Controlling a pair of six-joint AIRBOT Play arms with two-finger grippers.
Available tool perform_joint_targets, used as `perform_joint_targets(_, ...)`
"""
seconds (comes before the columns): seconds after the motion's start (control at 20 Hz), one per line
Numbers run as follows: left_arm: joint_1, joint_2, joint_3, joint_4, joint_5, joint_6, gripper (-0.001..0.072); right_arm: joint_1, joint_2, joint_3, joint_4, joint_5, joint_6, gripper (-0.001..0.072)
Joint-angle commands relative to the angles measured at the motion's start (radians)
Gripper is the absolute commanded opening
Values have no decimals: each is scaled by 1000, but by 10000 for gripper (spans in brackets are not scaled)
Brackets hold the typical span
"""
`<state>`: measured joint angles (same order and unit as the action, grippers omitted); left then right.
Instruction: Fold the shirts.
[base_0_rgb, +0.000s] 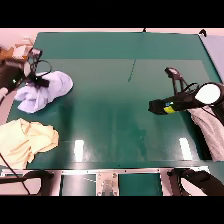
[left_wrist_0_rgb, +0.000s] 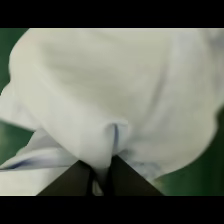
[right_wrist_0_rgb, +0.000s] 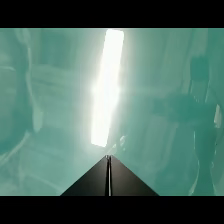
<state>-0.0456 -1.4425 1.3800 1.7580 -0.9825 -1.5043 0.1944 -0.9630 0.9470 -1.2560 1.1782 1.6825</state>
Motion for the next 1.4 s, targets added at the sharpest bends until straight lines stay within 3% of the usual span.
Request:
perform_joint_targets(0.0,-147,53,154,-380,-152,66,23,-119,0,61,0,29,0,11)
perform_joint_targets(0.1,-274,47,152,-494,-160,55,24,-227,0,88,0,74,-11,11)
perform_joint_targets(0.3,-544,-7,152,-554,-102,16,24,-387,0,92,0,101,-25,11)
perform_joint_targets(0.45,-657,-85,152,-658,-48,13,27,-432,0,92,0,111,-43,12)
perform_joint_targets(0.5,-680,-114,152,-702,-36,19,65,-433,0,92,0,114,-45,12)
perform_joint_targets(0.55,-696,-141,152,-734,-21,24,362,-433,0,92,0,116,-45,26)
perform_joint_targets(0.6,-697,-158,152,-761,-13,20,498,-432,0,91,7,117,-45,116)
perform_joint_targets(0.7,-676,-164,153,-766,-16,22,498,-432,0,92,18,117,-45,173)
perform_joint_targets(0.8,-595,-153,192,-743,-116,42,498,-432,0,92,22,137,-45,417)
perform_joint_targets(0.85,-526,-147,230,-704,-204,41,498,-431,0,91,31,163,-45,459)
perform_joint_targets(1.05,-222,-120,234,-628,-444,28,508,-358,27,-33,101,231,-63,472)
perform_joint_targets(1.1,-163,-120,192,-628,-465,31,619,-311,43,-103,126,219,-64,472)
perform_joint_targets(1.15,-111,-121,134,-628,-449,32,720,-262,56,-171,157,190,-64,472)
perform_joint_targets(1.35,-21,-149,-47,-655,-150,33,720,-59,52,-389,338,-64,-64,472)
